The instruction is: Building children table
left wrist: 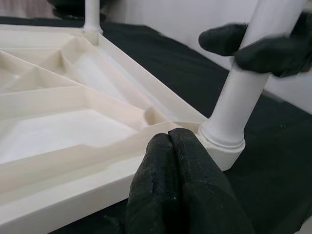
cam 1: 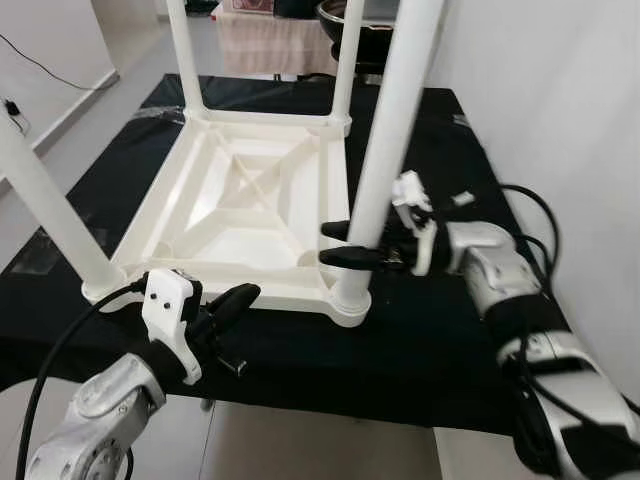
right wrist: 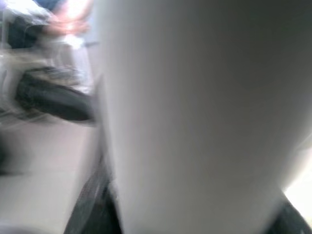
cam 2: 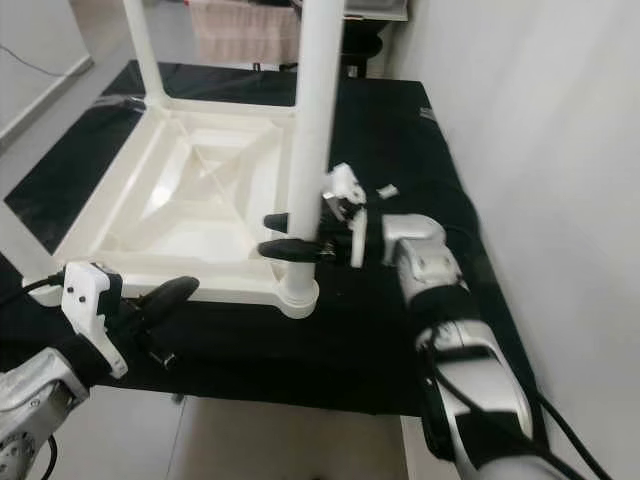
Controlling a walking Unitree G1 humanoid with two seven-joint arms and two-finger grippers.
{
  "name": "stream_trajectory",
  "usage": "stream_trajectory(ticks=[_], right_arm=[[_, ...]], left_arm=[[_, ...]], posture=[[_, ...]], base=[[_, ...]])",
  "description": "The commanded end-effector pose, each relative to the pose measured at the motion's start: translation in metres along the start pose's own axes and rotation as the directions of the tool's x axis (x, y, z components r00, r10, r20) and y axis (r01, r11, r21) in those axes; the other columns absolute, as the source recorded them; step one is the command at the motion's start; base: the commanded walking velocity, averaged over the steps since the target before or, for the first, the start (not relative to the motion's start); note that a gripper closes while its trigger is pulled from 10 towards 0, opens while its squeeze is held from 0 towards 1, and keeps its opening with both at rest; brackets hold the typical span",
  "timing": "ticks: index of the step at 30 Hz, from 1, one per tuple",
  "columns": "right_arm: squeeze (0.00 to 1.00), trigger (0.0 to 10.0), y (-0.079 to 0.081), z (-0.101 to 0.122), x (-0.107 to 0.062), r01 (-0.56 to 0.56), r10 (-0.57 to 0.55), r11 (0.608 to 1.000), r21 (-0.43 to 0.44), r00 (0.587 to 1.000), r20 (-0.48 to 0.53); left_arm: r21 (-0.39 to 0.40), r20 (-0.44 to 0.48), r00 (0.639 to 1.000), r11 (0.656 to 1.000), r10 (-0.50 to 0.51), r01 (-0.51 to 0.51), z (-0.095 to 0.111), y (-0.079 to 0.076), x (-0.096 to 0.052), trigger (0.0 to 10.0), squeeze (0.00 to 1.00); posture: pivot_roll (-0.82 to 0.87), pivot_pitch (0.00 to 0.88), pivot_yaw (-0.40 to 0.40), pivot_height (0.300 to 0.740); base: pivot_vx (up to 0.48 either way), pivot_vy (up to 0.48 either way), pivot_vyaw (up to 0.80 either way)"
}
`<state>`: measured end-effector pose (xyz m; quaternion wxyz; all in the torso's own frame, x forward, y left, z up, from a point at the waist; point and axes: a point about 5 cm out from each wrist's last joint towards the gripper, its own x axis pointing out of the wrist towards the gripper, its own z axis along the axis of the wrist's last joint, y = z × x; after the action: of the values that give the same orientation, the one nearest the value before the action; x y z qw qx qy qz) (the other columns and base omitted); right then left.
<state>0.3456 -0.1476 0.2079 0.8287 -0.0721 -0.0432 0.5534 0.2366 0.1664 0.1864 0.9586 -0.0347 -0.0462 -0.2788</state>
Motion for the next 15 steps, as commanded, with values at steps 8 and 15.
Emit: stream_trajectory(ticks=[8, 15], right_arm=[[0.0, 0.0, 0.072, -0.054, 0.034, 0.551, -0.53, 0.833, 0.043, 0.818, -0.222], [0.0, 10.0, 0.077, -0.048, 0.05, 0.539, -0.507, 0.837, 0.1, 0.831, -0.23]], left_arm=[[-0.002, -0.025, 1.0, 1.0, -0.001, 0.001, -0.002, 0.009, -0.002, 10.0, 0.0], [-0.001, -0.026, 1.0, 1.0, 0.011, -0.011, -0.005, 0.009, 0.0, 10.0, 0.0]], posture=[[0.0, 0.178, -0.029, 0.74], [0.03, 0.148, -0.051, 0.74]], base=[[0.0, 0.0, 0.0], [0.0, 0.0, 0.0]])
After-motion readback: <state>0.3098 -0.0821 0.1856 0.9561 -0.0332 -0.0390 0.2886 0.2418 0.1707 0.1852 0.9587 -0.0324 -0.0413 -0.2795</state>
